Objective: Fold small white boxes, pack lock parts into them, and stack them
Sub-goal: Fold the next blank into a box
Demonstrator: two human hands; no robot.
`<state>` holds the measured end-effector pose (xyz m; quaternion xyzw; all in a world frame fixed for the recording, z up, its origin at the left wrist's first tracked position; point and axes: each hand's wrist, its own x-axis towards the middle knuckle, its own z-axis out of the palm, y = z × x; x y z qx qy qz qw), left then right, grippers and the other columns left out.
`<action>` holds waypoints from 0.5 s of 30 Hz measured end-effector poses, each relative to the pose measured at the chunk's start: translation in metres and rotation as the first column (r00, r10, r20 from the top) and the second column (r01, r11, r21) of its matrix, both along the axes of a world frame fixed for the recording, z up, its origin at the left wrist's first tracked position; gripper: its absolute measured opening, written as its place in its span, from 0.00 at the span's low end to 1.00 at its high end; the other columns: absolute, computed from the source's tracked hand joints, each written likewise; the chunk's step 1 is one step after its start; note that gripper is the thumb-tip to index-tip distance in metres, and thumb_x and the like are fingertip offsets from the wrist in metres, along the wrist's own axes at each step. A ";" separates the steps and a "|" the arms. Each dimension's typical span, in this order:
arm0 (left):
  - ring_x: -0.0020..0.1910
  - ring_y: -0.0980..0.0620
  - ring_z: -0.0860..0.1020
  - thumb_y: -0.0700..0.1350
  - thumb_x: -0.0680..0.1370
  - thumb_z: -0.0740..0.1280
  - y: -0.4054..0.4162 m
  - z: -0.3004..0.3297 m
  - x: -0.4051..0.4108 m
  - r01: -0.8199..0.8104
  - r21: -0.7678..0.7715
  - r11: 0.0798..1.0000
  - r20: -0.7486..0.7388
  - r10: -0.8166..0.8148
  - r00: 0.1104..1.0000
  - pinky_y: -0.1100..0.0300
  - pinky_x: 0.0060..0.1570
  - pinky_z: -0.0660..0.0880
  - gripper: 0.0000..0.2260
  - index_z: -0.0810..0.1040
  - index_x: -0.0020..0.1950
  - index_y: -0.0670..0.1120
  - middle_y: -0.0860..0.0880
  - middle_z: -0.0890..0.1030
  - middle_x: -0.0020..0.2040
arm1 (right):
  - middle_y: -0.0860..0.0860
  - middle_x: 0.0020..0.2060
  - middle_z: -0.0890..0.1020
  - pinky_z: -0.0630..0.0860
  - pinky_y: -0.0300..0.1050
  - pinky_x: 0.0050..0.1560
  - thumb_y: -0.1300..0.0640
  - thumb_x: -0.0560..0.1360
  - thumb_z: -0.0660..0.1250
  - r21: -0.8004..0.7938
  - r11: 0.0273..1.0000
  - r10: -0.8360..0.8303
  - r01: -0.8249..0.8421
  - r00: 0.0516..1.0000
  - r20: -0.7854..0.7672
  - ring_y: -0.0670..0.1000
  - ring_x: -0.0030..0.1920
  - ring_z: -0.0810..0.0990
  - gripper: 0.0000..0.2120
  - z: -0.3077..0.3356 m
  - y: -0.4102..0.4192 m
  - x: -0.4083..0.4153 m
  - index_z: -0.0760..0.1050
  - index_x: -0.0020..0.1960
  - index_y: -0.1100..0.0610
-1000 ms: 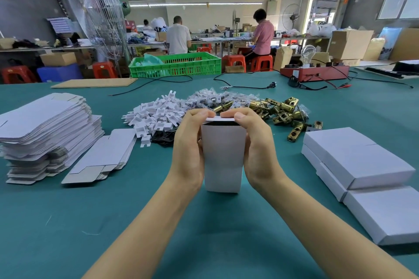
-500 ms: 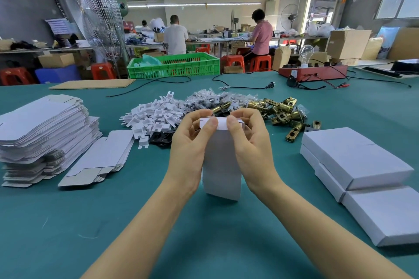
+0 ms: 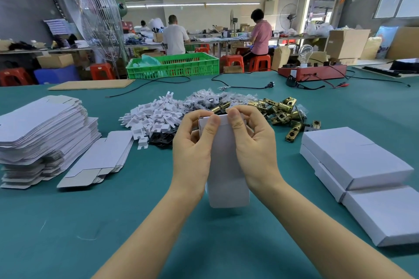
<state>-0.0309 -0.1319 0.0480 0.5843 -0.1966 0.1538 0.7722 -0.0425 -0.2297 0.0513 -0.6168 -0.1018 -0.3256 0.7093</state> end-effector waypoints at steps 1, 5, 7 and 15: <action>0.33 0.60 0.74 0.54 0.72 0.70 0.000 0.002 -0.001 -0.006 -0.015 1.000 -0.003 0.006 1.000 0.68 0.33 0.74 0.02 0.80 0.42 0.58 0.57 0.78 0.35 | 0.43 0.36 0.78 0.72 0.39 0.39 0.51 0.77 0.65 0.009 1.000 0.004 -0.004 1.000 0.003 0.46 0.38 0.74 0.05 0.002 0.001 -0.001 0.77 0.45 0.51; 0.31 0.61 0.73 0.54 0.72 0.71 -0.001 0.006 -0.004 -0.011 -0.061 0.998 -0.027 0.009 1.000 0.67 0.31 0.72 0.02 0.80 0.41 0.58 0.59 0.75 0.31 | 0.44 0.36 0.78 0.72 0.39 0.38 0.51 0.77 0.65 0.007 1.000 -0.005 0.005 1.000 0.010 0.46 0.37 0.73 0.06 0.006 0.003 -0.004 0.77 0.46 0.53; 0.37 0.55 0.73 0.56 0.72 0.72 -0.001 0.007 -0.005 -0.003 -0.073 0.997 -0.055 -0.001 0.999 0.61 0.36 0.73 0.04 0.80 0.42 0.58 0.53 0.76 0.35 | 0.44 0.35 0.77 0.71 0.38 0.38 0.51 0.78 0.65 0.012 1.000 -0.013 0.013 1.000 -0.003 0.46 0.37 0.72 0.06 0.006 0.003 -0.004 0.77 0.45 0.53; 0.46 0.44 0.73 0.53 0.74 0.72 -0.003 0.011 -0.007 0.059 -0.135 0.989 -0.109 -0.074 0.991 0.45 0.47 0.71 0.02 0.82 0.43 0.56 0.43 0.75 0.44 | 0.46 0.34 0.77 0.71 0.39 0.37 0.53 0.78 0.65 0.036 0.999 -0.018 0.019 0.999 -0.028 0.47 0.37 0.72 0.06 0.010 0.004 -0.005 0.77 0.42 0.49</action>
